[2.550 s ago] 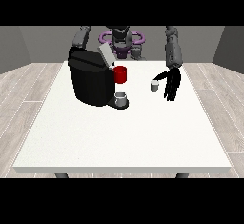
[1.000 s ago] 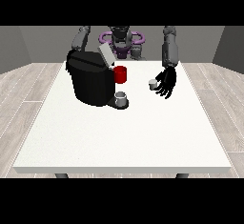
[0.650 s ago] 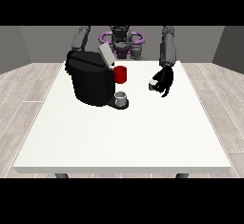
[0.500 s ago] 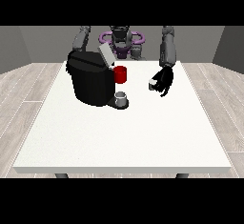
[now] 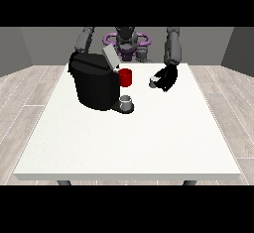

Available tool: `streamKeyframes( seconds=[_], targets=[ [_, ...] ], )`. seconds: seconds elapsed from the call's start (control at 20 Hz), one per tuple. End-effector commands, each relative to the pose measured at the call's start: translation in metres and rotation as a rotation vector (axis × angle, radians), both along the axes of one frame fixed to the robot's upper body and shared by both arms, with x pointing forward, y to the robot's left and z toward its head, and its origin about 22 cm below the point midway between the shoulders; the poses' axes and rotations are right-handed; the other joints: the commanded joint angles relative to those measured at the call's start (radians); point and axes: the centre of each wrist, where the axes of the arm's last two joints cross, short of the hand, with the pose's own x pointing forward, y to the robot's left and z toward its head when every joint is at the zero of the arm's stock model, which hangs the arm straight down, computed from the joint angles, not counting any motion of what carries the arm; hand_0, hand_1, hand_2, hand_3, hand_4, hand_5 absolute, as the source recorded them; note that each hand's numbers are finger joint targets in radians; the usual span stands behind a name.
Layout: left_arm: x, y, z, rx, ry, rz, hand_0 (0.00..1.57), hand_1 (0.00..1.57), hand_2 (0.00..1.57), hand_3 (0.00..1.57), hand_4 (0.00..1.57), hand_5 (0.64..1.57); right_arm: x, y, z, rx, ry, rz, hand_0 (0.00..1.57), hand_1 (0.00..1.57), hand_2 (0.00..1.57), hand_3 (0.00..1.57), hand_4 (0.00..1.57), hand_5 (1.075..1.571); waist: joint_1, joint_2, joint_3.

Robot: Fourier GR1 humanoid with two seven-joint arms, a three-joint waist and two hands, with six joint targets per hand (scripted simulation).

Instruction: Insert the coffee pod into the coffee machine and close the lid

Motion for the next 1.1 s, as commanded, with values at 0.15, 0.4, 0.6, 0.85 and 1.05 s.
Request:
streamKeyframes(
  seconds=[0.15,0.4,0.6,0.85,1.05],
  targets=[
    [0.012,-0.024,0.018,-0.01,0.056,-0.074,1.4,1.4,1.38,1.28,0.6,1.571,0.002,-0.036,-0.008,-0.021,0.083,-0.005,0.0,0.0,0.0,0.0,0.29,1.571,0.035,-0.094,-0.0002],
    [0.025,-0.035,0.041,-0.07,-0.011,-0.036,1.26,1.26,1.31,1.26,0.58,1.571,-0.002,0.003,-0.012,-0.048,0.067,0.033,0.0,0.0,0.0,0.0,0.27,1.571,0.0,-0.102,-0.0006],
    [0.022,-0.043,0.043,-0.127,0.032,-0.094,1.38,1.38,1.42,1.37,0.59,1.571,-0.009,-0.022,-0.03,-0.019,0.077,-0.031,0.0,0.0,0.0,0.0,0.25,1.571,0.057,-0.138,-0.0003],
    [0.02,-0.061,0.049,-0.08,0.066,-0.131,1.45,1.45,1.45,1.39,0.6,1.571,-0.022,-0.029,-0.042,-0.042,0.139,-0.031,0.0,0.0,0.0,0.0,0.31,1.571,0.055,-0.189,-0.0003],
    [0.023,-0.08,0.055,-0.088,0.085,-0.119,1.34,1.34,1.4,1.38,0.65,1.571,-0.014,-0.039,-0.026,-0.024,0.145,-0.014,0.0,0.0,0.0,0.0,0.17,1.571,0.026,-0.202,-0.0005]
  ],
)
